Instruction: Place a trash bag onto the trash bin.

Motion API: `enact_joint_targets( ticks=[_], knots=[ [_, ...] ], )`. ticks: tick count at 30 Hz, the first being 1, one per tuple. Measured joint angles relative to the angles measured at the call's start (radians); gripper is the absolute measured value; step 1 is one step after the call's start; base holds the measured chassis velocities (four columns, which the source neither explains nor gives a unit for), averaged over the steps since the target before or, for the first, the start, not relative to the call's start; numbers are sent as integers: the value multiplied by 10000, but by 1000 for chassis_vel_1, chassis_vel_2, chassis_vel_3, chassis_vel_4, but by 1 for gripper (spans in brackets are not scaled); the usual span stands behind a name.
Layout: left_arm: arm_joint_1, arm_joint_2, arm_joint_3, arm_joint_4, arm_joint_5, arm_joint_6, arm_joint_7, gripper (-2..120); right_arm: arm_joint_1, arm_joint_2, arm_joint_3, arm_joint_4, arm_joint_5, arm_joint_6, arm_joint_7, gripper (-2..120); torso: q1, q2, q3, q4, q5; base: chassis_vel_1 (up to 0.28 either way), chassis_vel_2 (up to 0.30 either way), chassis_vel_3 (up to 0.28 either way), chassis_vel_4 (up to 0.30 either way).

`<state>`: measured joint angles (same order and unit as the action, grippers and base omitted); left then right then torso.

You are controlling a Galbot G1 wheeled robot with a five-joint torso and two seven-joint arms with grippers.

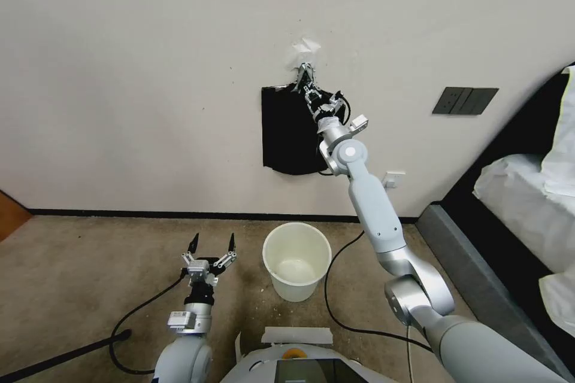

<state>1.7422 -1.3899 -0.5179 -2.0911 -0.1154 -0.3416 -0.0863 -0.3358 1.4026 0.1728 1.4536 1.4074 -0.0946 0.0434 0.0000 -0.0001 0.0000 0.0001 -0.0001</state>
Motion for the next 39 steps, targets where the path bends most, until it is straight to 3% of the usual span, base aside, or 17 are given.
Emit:
enact_joint_targets(
  ticks=[14, 23, 39],
  knots=[
    [-33, 29, 177, 63, 17, 0, 12, 100, -2005, -1471, -805, 1937, -1347, 1149, -1783, 0, 0, 0, 0, -2, 1, 0, 0, 0, 0],
    [19, 14, 221, -9, 57, 0, 17, 100, -2800, -1640, -959, 2739, -1759, 1337, -1994, 0, 0, 0, -1, 2, 0, 0, 0, 0, 0],
    [-14, -40, 412, -146, 23, -11, 18, 100, -6277, -2299, -789, 4959, -2955, 1416, -2058, 0, -1, 0, -1, -1, 1, 0, 0, 0, 0]
  ],
)
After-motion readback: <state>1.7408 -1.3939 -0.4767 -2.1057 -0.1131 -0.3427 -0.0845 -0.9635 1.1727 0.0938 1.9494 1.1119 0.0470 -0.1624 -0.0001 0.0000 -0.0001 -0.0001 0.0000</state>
